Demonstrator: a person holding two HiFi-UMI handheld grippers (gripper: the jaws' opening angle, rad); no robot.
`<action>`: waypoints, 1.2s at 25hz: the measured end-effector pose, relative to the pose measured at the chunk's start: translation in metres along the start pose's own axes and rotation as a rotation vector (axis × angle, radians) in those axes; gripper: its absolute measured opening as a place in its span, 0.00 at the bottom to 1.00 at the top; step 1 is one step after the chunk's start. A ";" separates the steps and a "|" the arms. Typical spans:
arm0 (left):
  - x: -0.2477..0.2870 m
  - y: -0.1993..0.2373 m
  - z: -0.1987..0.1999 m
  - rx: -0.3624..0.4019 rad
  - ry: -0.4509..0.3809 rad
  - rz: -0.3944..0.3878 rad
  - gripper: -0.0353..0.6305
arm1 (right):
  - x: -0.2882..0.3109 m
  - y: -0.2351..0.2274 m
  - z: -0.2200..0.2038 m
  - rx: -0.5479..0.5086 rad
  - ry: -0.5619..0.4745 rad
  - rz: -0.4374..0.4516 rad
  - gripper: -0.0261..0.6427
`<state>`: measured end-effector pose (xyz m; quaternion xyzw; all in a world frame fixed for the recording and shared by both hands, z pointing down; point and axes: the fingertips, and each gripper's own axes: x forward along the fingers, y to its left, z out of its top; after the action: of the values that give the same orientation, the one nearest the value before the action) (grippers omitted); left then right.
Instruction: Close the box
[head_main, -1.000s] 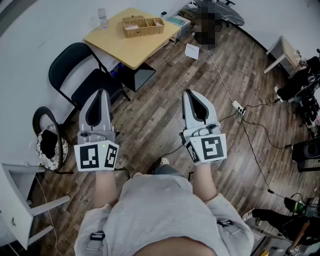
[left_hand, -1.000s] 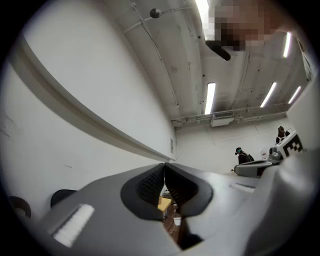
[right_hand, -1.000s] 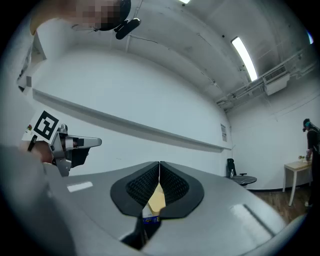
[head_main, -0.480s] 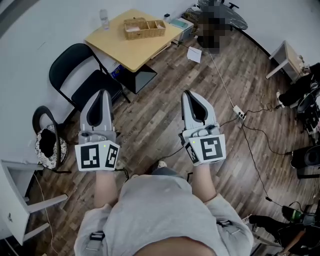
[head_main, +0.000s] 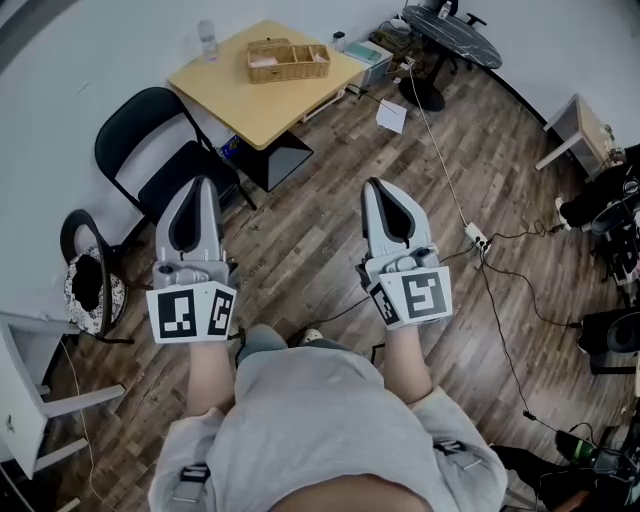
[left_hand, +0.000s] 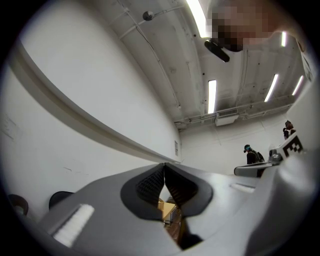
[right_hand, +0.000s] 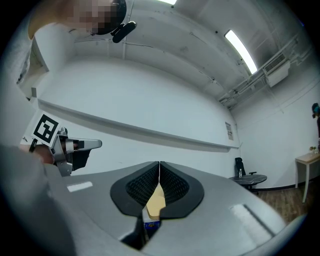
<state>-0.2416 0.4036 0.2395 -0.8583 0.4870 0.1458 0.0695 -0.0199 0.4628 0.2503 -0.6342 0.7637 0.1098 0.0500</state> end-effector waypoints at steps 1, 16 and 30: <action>0.002 -0.002 0.000 0.001 -0.002 0.005 0.14 | 0.001 -0.003 -0.001 0.002 0.001 0.004 0.05; 0.091 0.029 -0.029 0.028 0.008 -0.002 0.14 | 0.095 -0.041 -0.023 0.005 -0.004 0.003 0.05; 0.212 0.106 -0.049 0.028 0.002 -0.041 0.14 | 0.233 -0.059 -0.036 -0.003 -0.025 -0.029 0.05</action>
<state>-0.2206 0.1630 0.2209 -0.8673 0.4713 0.1364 0.0839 -0.0047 0.2209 0.2289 -0.6438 0.7536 0.1183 0.0600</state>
